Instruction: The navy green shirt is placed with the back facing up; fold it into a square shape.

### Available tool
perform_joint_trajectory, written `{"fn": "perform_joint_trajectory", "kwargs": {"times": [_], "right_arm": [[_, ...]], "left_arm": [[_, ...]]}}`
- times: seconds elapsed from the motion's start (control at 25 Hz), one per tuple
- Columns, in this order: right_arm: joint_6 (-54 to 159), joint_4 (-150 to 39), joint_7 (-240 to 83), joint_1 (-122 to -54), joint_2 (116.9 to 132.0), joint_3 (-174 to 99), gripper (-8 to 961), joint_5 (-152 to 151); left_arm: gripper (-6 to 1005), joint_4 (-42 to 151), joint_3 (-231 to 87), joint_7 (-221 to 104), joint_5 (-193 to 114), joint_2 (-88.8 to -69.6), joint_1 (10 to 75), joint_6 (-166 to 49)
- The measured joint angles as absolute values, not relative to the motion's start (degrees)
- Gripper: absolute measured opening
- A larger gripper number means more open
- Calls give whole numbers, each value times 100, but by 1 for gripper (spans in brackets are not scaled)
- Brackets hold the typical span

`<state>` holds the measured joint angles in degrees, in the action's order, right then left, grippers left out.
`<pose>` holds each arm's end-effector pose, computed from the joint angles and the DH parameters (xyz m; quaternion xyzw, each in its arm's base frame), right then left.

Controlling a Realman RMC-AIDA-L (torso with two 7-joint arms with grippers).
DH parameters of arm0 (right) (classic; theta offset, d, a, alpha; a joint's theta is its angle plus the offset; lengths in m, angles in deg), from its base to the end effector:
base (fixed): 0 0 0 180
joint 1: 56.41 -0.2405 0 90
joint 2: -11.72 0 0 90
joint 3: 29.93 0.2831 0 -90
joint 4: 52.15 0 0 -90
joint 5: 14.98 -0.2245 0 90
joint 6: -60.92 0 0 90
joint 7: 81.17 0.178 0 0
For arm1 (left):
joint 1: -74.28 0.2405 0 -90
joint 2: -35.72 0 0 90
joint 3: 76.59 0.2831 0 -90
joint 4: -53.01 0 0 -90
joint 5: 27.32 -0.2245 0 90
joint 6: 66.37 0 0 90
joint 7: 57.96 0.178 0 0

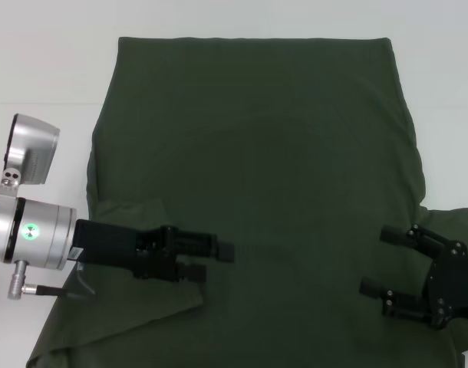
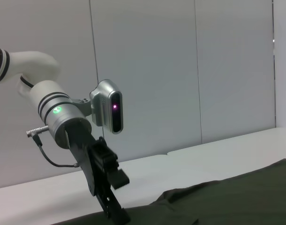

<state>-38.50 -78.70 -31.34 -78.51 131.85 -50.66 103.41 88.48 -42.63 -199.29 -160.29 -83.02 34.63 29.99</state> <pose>0.3208 0.2910 -0.0451 -0.9110 0.1346 0.3304 0.2069 -0.2547 0.3655 -0.0579 0.7480 0.6445 0.1442 0.0657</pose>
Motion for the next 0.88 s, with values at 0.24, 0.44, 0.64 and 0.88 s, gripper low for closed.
{"fn": "perform_joint_trajectory", "kwargs": {"times": [0.24, 0.44, 0.64, 0.88], "right_arm": [[-3850, -7870, -3138, -7863, 13185, -5067, 913, 10341], [-3853, -7874, -3121, -7831, 13176, -5067, 912, 10341], [-3879, -7955, -2916, -7754, 13139, -4937, 913, 10336], [-3908, -8367, -2328, -7546, 13141, -4728, 914, 10334]], "left_arm": [[869, 8898, -4317, -19948, -15955, -8211, 3577, 2979], [867, 9081, -4332, -18811, -15951, -8117, 3688, 3316], [865, 9596, -4338, -17150, -15961, -8183, 4029, 3606], [863, 10469, -4487, -15585, -15926, -8330, 4640, 3673]]}}
